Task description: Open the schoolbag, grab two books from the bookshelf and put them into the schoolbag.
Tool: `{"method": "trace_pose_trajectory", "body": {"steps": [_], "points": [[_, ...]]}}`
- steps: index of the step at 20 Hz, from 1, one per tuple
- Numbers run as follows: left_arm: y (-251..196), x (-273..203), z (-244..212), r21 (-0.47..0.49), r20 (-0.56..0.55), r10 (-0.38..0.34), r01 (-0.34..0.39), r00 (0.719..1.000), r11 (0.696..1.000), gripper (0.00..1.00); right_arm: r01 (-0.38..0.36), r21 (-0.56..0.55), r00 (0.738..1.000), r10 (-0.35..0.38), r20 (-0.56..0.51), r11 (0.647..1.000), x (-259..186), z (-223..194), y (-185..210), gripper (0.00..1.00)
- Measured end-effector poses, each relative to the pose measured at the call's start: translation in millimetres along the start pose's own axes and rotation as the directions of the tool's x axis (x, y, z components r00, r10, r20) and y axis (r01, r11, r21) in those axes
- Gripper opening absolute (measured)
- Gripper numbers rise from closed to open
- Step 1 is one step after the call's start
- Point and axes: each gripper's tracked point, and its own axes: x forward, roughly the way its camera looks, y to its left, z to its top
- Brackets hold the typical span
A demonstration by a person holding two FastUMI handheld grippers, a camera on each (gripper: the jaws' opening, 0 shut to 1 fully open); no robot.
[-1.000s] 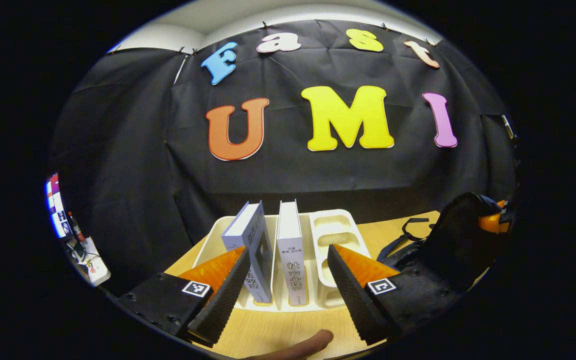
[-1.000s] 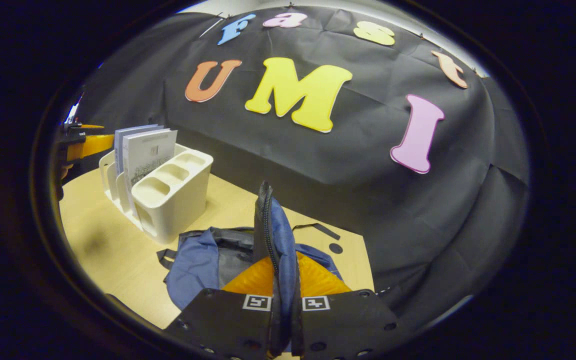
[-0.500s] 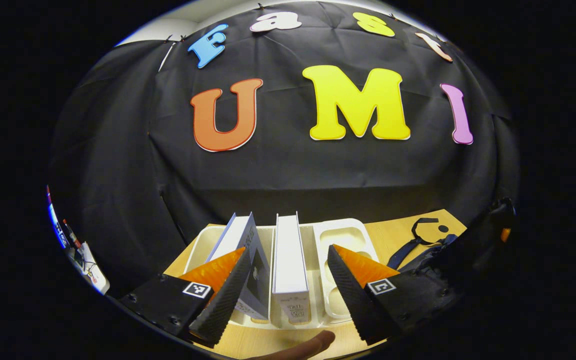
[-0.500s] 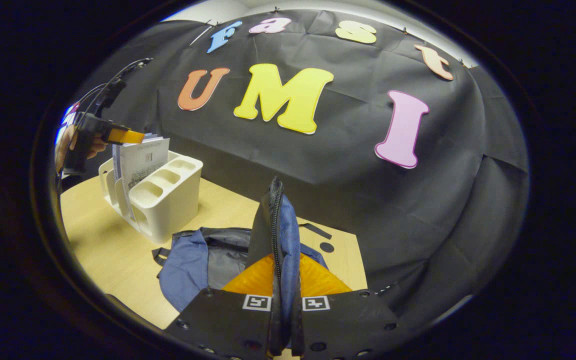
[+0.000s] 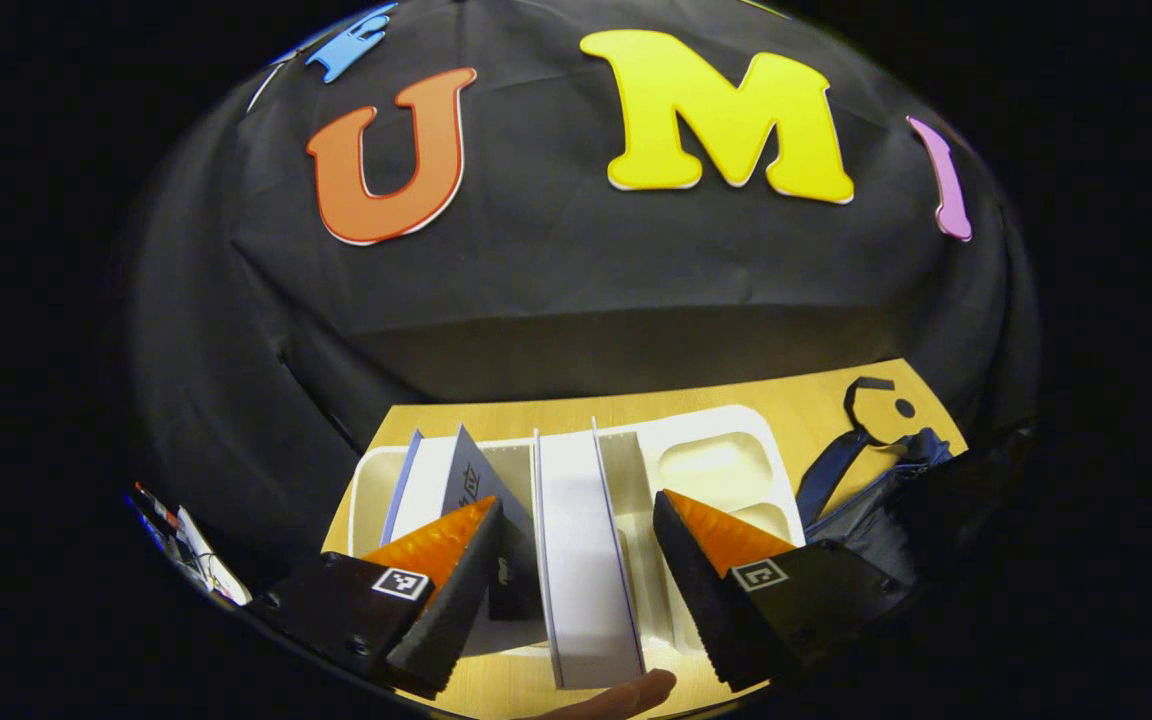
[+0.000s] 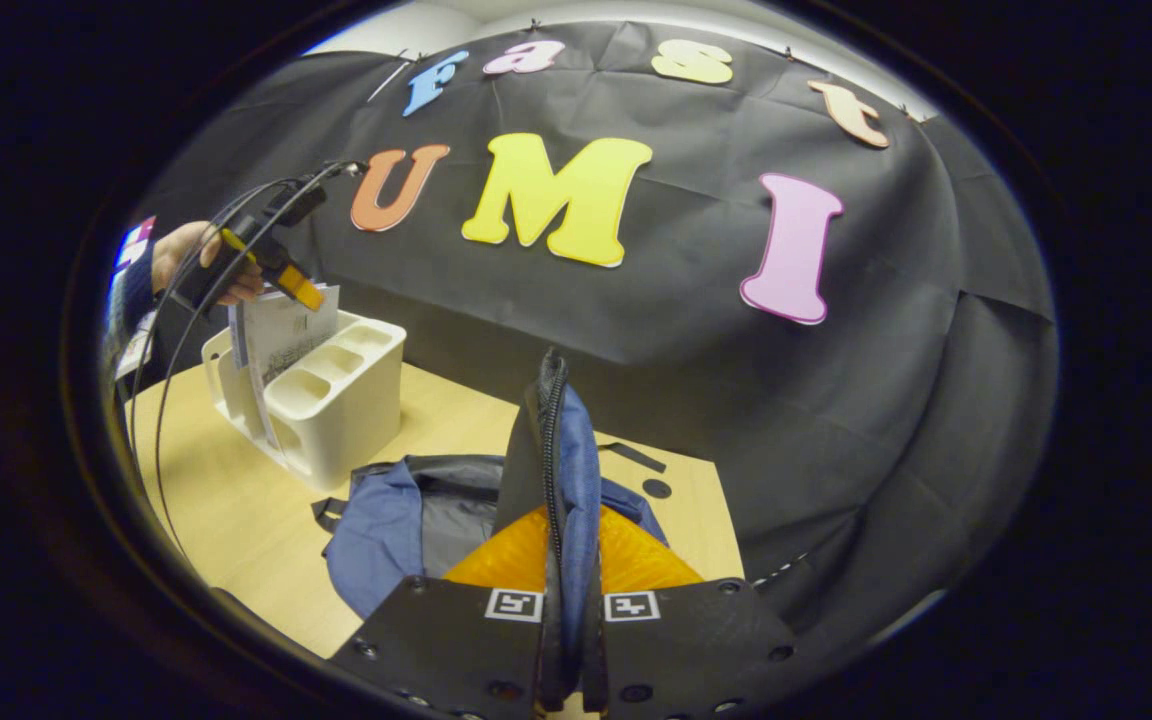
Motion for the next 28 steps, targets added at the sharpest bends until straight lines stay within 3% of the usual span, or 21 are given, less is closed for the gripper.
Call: {"method": "trace_pose_trajectory", "body": {"steps": [5, 12, 15, 25, 28], "points": [[-9, 17, -22, -0.069, -0.204, -0.061, 0.048, 0.977, 0.996, 0.86, -0.029, 0.053, 0.999, 0.028, 0.025, 0.998, 0, -3, -3, 0.07], [-18, 11, -45, -0.020, -0.374, -0.038, 0.033, 0.927, 0.999, 0.67, -0.058, 0.071, 0.997, 0.054, 0.048, 0.996, 5, -12, -8, 0.08], [-16, 7, -48, -0.050, -0.378, -0.049, 0.032, 0.925, 0.998, 0.51, -0.073, 0.069, 0.996, 0.070, 0.055, 0.995, 6, -14, -6, 0.08], [-29, -43, -41, -0.055, -0.295, -0.078, 0.064, 0.952, 0.996, 0.47, -0.063, 0.071, 0.997, 0.059, 0.051, 0.996, 7, -23, -8, 0.08], [-24, -65, -45, -0.038, -0.249, -0.056, 0.048, 0.967, 0.998, 0.47, -0.057, 0.058, 0.998, 0.054, 0.045, 0.997, 10, -25, -4, 0.08]]}}
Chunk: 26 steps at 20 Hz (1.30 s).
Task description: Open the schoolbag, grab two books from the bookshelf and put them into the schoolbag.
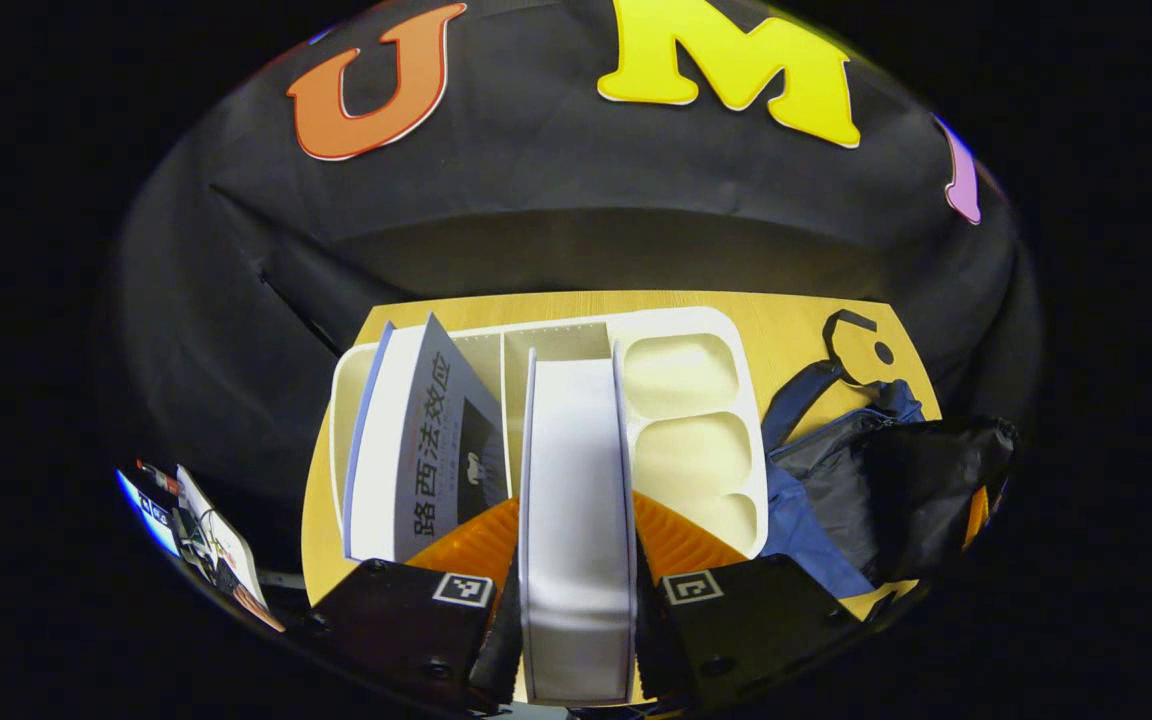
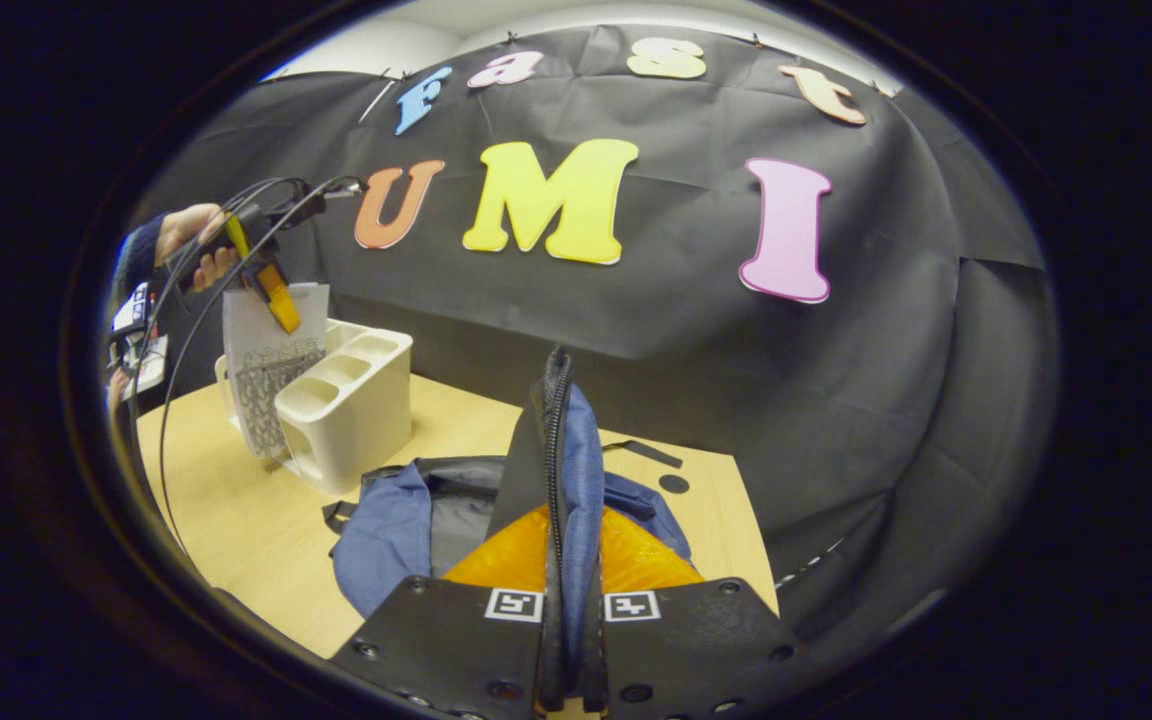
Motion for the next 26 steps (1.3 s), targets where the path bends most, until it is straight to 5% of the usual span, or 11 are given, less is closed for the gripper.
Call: {"method": "trace_pose_trajectory", "body": {"steps": [7, 14, 18, 26], "points": [[14, -42, -43, -0.018, 0.064, -0.050, 0.051, 0.997, 0.999, 0.46, -0.007, 0.007, 1.000, 0.007, -0.011, 1.000, 6, 0, 11, 0.07], [23, -72, -105, -0.224, 0.071, -0.146, 0.158, 0.987, 0.962, 0.45, -0.018, 0.022, 0.999, 0.019, -0.028, 1.000, 13, -3, 19, 0.07], [11, -81, -132, -0.345, 0.123, -0.210, 0.240, 0.970, 0.908, 0.46, -0.020, 0.032, 0.999, 0.021, -0.041, 0.999, 17, -6, 21, 0.08], [-43, -88, -133, -0.448, 0.243, -0.419, 0.484, 0.875, 0.752, 0.46, -0.015, 0.030, 0.998, 0.017, -0.053, 0.999, 19, -4, 18, 0.07]]}}
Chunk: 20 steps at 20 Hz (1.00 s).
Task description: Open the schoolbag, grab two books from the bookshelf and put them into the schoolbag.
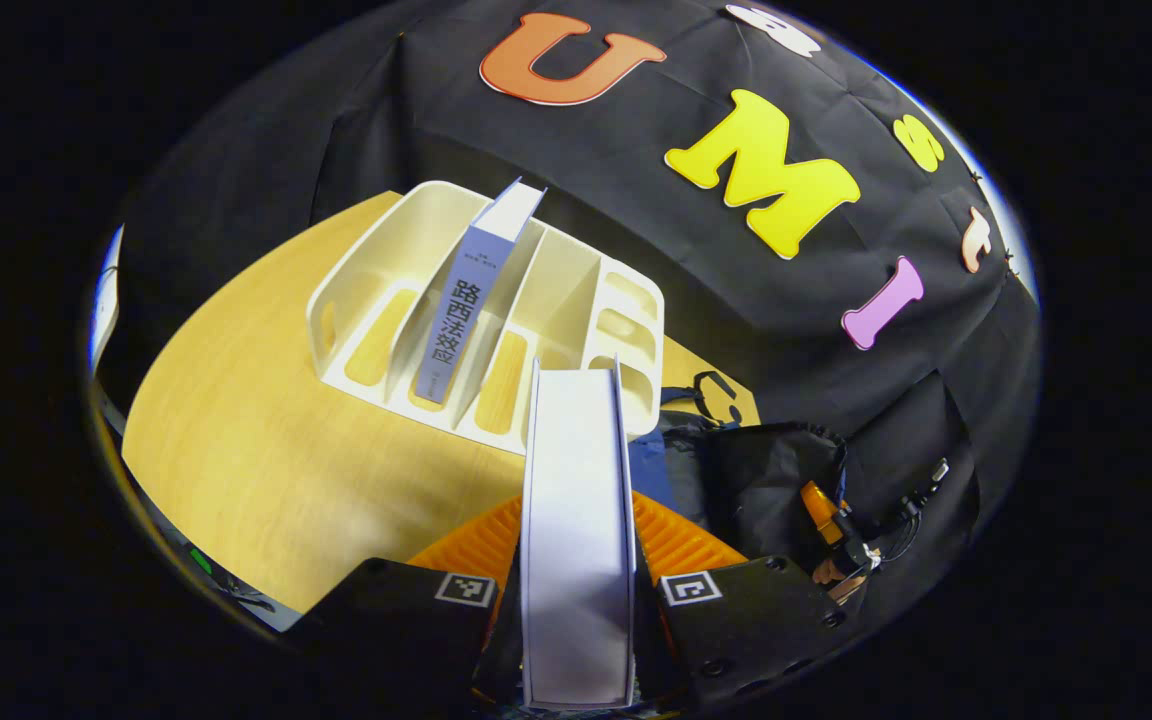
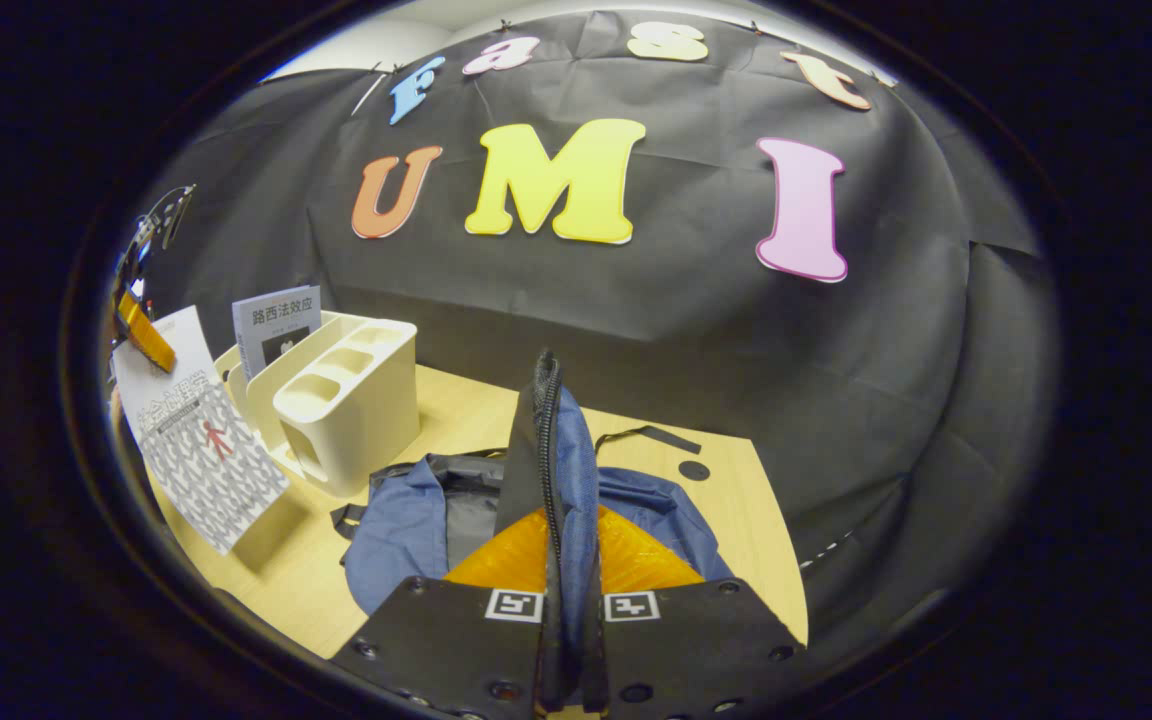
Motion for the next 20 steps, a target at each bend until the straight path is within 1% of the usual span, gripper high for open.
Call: {"method": "trace_pose_trajectory", "body": {"steps": [1, 2, 4, 7, 12, 13, 17, 19, 20], "points": [[-8, 8, -5, -0.015, -0.003, -0.035, 0.035, 0.999, 0.999, 0.45, 0.004, 0.002, 1.000, -0.004, 0.002, 1.000, 0, 1, -1, 0.07], [-16, 17, -6, -0.020, 0.001, -0.062, 0.062, 0.998, 0.998, 0.46, 0.007, 0.007, 1.000, -0.007, 0.001, 1.000, -1, 2, -2, 0.07], [-26, 36, -9, -0.015, 0.010, -0.095, 0.095, 0.995, 0.995, 0.46, 0.022, 0.029, 1.000, -0.022, -0.003, 0.999, 0, 4, -6, 0.08], [-57, 59, -11, -0.046, 0.029, -0.165, 0.166, 0.986, 0.985, 0.46, 0.016, 0.034, 1.000, -0.016, -0.002, 0.999, -1, 9, -9, 0.07], [-108, 105, -2, -0.130, 0.082, -0.287, 0.296, 0.954, 0.946, 0.46, 0.036, 0.049, 0.999, -0.038, 0.033, 0.998, -6, 29, -25, 0.08], [-113, 117, -3, -0.140, 0.090, -0.300, 0.310, 0.950, 0.940, 0.46, 0.041, 0.050, 0.998, -0.043, 0.040, 0.998, -7, 33, -27, 0.07], [-124, 161, -9, -0.212, 0.111, -0.303, 0.320, 0.947, 0.923, 0.46, 0.040, 0.054, 0.997, -0.043, 0.057, 0.998, -8, 44, -32, 0.07], [-136, 186, -14, -0.214, 0.092, -0.321, 0.334, 0.943, 0.918, 0.46, 0.041, 0.053, 0.996, -0.045, 0.075, 0.998, -8, 53, -36, 0.07], [-139, 198, -15, -0.223, 0.098, -0.318, 0.332, 0.943, 0.916, 0.46, 0.038, 0.056, 0.996, -0.043, 0.082, 0.998, -9, 55, -38, 0.07]]}}
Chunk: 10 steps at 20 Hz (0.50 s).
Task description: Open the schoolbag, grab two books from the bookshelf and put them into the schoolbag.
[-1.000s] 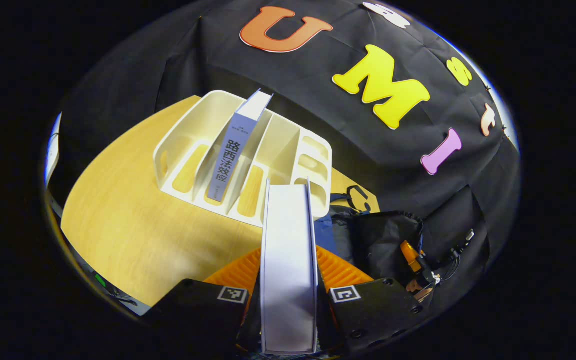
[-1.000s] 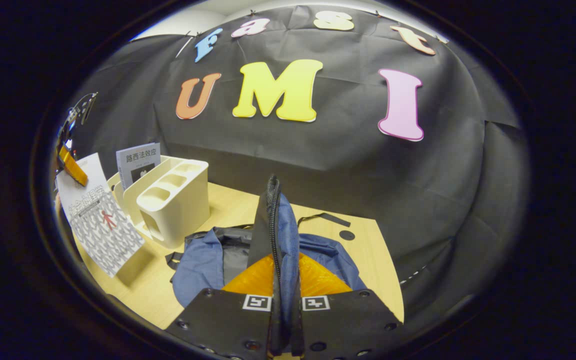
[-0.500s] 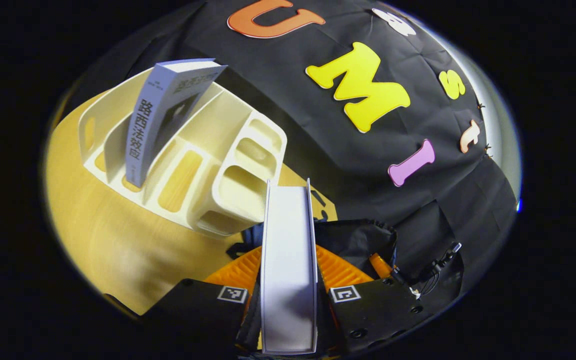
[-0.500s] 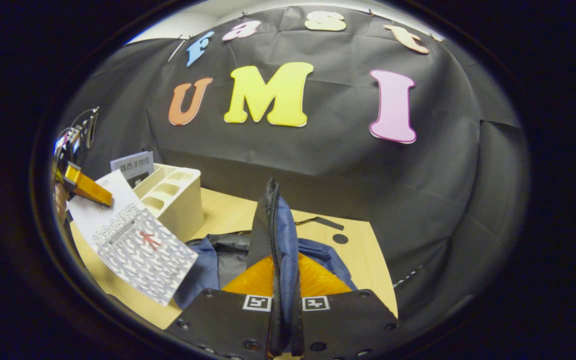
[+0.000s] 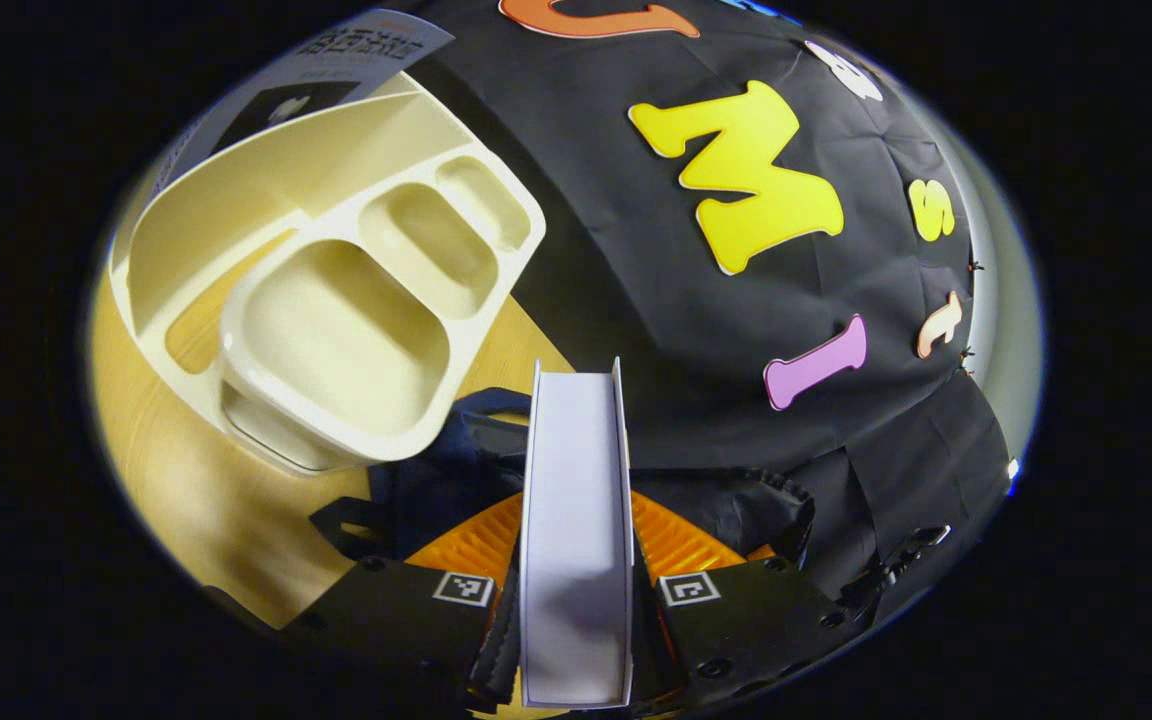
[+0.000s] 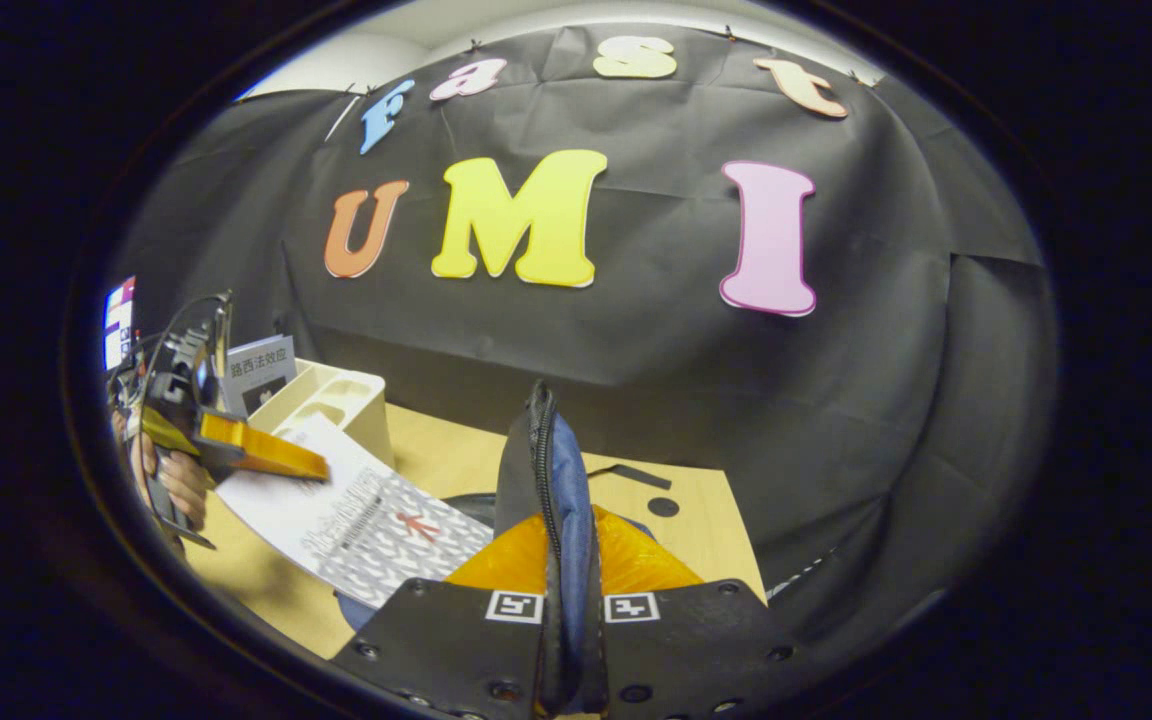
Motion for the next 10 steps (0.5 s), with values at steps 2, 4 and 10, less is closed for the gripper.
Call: {"method": "trace_pose_trajectory", "body": {"steps": [2, 4, 10], "points": [[-3, 23, -9, -0.041, -0.001, -0.016, 0.016, 1.000, 0.999, 0.46, -0.002, 0.000, 1.000, 0.002, 0.005, 1.000, 3, 3, -2, 0.07], [-6, 46, -29, -0.080, -0.033, -0.025, 0.022, 0.999, 0.997, 0.46, -0.007, 0.007, 1.000, 0.007, 0.007, 1.000, 4, 4, -2, 0.08], [-2, 77, -72, 0.009, -0.014, 0.001, -0.001, 1.000, 1.000, 0.46, -0.042, 0.055, 0.999, 0.040, 0.031, 0.998, 2, 5, 8, 0.07]]}}
